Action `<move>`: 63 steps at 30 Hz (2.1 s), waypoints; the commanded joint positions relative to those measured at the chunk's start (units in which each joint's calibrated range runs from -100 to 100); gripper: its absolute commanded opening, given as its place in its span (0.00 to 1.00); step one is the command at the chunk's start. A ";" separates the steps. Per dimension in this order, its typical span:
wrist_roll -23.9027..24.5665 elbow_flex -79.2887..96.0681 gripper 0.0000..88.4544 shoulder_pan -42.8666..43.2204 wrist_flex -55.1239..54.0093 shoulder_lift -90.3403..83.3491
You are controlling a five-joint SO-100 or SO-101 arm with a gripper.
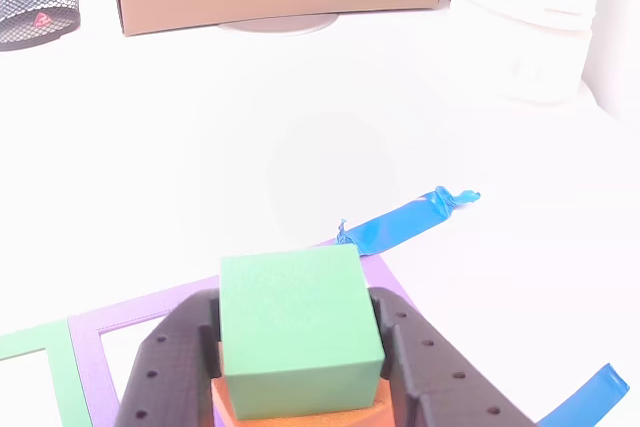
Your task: Tower of hanoi
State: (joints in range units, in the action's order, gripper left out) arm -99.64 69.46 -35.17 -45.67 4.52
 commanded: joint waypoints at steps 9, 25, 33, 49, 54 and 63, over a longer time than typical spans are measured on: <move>-0.36 -3.00 0.06 4.01 40.48 -34.11; -0.36 -64.82 0.04 14.36 137.17 -53.24; -0.36 -79.73 0.04 27.30 145.51 -50.98; -0.36 -75.55 0.04 44.08 143.56 -51.23; -0.36 -63.46 0.04 47.73 135.63 -52.20; -0.36 -34.18 0.04 50.12 108.02 -52.92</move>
State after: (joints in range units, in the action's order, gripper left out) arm -99.64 25.98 13.98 74.45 -47.07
